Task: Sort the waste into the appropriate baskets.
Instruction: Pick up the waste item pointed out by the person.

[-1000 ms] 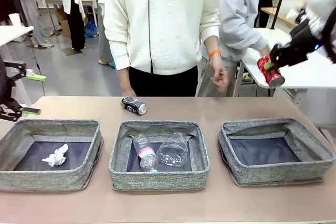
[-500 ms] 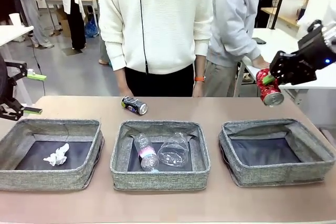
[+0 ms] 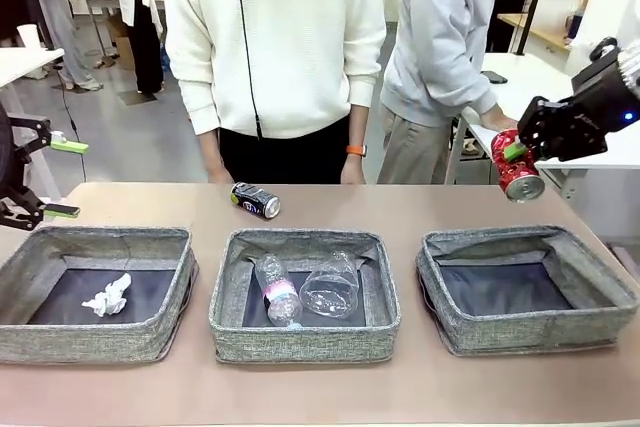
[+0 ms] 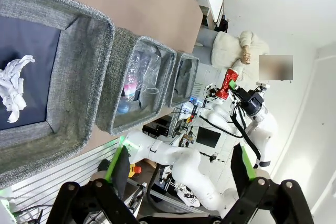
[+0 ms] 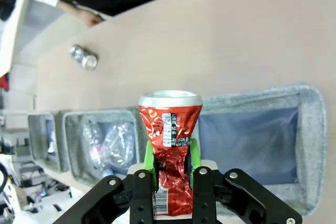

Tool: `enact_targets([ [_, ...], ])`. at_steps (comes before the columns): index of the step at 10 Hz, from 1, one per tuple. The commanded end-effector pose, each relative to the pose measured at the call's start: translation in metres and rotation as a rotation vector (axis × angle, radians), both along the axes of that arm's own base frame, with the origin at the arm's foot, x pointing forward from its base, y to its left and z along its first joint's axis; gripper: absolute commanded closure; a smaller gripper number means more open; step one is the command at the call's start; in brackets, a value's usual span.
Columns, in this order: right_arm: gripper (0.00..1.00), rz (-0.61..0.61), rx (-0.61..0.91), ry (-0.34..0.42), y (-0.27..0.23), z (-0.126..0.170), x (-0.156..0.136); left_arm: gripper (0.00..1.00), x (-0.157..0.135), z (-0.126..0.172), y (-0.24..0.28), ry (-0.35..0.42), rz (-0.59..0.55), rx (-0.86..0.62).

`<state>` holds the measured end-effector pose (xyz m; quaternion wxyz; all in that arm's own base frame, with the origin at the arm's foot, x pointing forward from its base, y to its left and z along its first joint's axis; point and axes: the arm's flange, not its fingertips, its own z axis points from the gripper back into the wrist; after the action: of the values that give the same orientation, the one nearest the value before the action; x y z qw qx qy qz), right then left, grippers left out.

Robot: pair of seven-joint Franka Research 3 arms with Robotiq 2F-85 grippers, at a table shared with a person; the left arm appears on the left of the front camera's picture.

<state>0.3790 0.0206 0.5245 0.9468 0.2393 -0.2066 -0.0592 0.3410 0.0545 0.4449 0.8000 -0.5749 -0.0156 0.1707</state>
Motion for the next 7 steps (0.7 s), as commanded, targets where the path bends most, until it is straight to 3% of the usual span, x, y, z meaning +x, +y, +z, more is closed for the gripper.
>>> enact_targets([
  [1, 0.73, -0.010, -0.177, 0.077, 0.041, 0.005, 0.005, 0.00, -0.002, 0.001, 0.001, -0.017, -0.012, -0.003],
  [2, 0.73, 0.018, -0.183, 0.077, 0.075, 0.038, 0.003, 0.00, -0.002, 0.001, 0.001, -0.017, -0.012, -0.003],
  [4, 0.73, -0.010, -0.251, 0.148, 0.134, 0.101, -0.024, 0.00, -0.002, 0.001, 0.001, -0.017, -0.012, -0.003],
  [6, 0.73, -0.032, -0.268, 0.203, 0.181, 0.137, -0.065, 0.00, -0.002, 0.001, 0.001, -0.017, -0.012, -0.003],
  [7, 0.73, -0.063, -0.233, 0.177, 0.203, 0.154, -0.084, 0.00, -0.002, 0.001, 0.001, -0.017, -0.012, -0.003],
])
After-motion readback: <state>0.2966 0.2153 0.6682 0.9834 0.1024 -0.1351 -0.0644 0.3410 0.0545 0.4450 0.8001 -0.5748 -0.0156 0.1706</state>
